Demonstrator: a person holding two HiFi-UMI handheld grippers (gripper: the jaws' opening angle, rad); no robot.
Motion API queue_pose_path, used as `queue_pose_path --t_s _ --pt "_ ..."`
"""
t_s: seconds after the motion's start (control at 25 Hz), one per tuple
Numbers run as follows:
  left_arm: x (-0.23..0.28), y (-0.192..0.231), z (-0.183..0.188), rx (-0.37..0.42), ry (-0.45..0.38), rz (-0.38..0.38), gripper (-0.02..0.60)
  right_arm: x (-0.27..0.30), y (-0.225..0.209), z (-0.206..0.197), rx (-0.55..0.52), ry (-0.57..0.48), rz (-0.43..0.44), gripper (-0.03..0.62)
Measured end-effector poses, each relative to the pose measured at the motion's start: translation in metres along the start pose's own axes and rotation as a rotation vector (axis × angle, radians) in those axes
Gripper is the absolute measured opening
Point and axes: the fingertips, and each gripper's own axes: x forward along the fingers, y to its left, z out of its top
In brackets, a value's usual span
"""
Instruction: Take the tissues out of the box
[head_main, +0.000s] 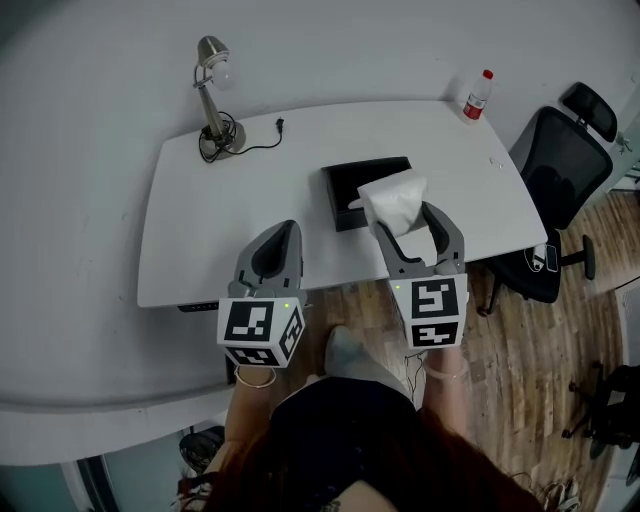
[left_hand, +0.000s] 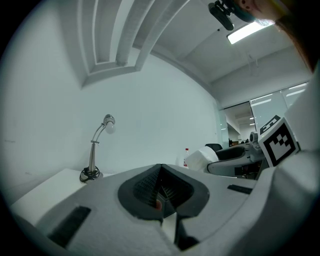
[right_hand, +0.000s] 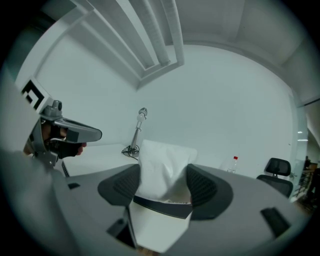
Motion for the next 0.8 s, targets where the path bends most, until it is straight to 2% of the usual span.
queue_pose_path --t_s 0.8 --pt "-0.063 -0.039 0.010 0.000 -0.040 0.024 0.021 -0.076 0.021 0.010 -0.023 -0.101 -0.021 0.310"
